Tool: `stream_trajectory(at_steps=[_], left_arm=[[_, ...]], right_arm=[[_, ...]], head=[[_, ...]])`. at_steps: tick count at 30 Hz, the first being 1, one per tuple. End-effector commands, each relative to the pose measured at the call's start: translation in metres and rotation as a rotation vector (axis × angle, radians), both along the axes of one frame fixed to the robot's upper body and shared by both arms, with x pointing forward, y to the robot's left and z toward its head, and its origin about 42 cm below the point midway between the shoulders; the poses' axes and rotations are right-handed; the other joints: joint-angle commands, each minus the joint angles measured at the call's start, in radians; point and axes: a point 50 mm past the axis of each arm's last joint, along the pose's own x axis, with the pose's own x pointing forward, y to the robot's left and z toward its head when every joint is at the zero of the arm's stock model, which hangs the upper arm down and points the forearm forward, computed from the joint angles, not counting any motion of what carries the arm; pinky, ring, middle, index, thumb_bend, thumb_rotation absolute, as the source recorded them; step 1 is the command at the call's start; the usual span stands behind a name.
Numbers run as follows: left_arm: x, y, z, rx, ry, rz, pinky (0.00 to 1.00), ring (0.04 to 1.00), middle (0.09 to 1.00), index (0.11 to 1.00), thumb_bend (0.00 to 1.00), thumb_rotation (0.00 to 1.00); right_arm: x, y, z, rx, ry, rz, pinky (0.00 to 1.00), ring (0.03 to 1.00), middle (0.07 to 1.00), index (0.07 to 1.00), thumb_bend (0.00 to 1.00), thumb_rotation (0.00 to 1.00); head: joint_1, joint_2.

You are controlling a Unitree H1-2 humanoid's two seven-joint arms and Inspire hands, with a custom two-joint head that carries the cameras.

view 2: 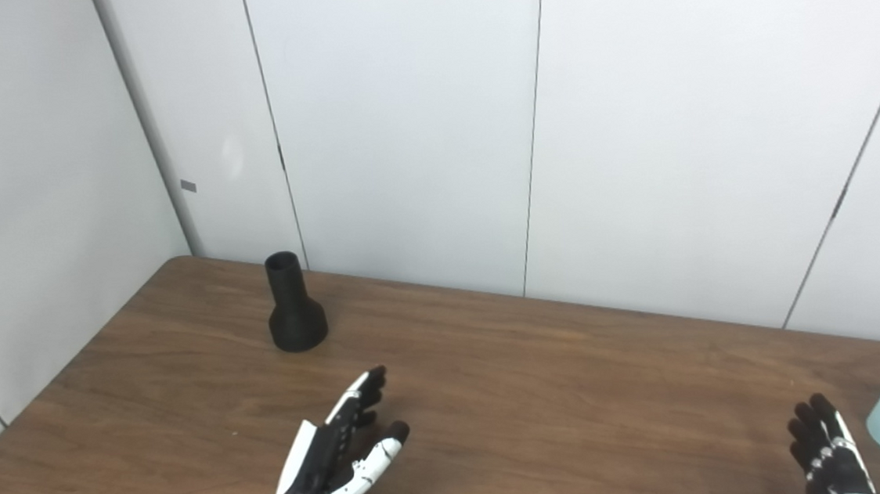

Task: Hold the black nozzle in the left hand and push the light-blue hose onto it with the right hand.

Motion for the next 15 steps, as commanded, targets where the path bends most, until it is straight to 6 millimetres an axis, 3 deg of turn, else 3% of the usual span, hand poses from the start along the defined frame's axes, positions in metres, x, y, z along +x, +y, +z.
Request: stream_trajectory(at_steps=[1, 3, 6, 10, 15], left_arm=[[-0.009, 0.002, -0.013, 0.001, 0.011, 0.054, 0.93, 0.913, 0.925, 0.923, 0.69, 0.23], [-0.004, 0.015, -0.007, 0.038, -0.038, 0.099, 0.95, 0.91, 0.912, 0.919, 0.75, 0.2], [0.005, 0.033, -0.003, 0.08, -0.105, 0.148, 0.9, 0.909, 0.916, 0.913, 0.8, 0.16], [0.017, 0.058, 0.028, 0.116, -0.161, 0.23, 0.87, 0.895, 0.912, 0.908, 0.85, 0.13], [0.032, 0.087, 0.054, 0.199, -0.222, 0.379, 0.84, 0.872, 0.881, 0.891, 0.9, 0.15]], right_arm=[[-0.029, -0.003, -0.047, 0.023, 0.152, -0.025, 1.0, 0.974, 0.971, 0.978, 0.7, 1.0], [-0.028, -0.005, -0.047, 0.021, 0.145, -0.018, 1.0, 0.973, 0.973, 0.981, 0.69, 1.0], [-0.029, -0.007, -0.047, 0.021, 0.14, -0.016, 0.99, 0.963, 0.967, 0.972, 0.69, 0.99], [-0.03, -0.007, -0.047, 0.021, 0.154, -0.037, 0.98, 0.956, 0.96, 0.96, 0.71, 0.99], [-0.03, -0.007, -0.047, 0.015, 0.15, -0.032, 0.98, 0.953, 0.96, 0.966, 0.71, 0.99]], head=[[0.0, 0.001], [0.005, 0.003], [0.015, 0.004], [0.02, 0.006], [0.029, 0.003]])
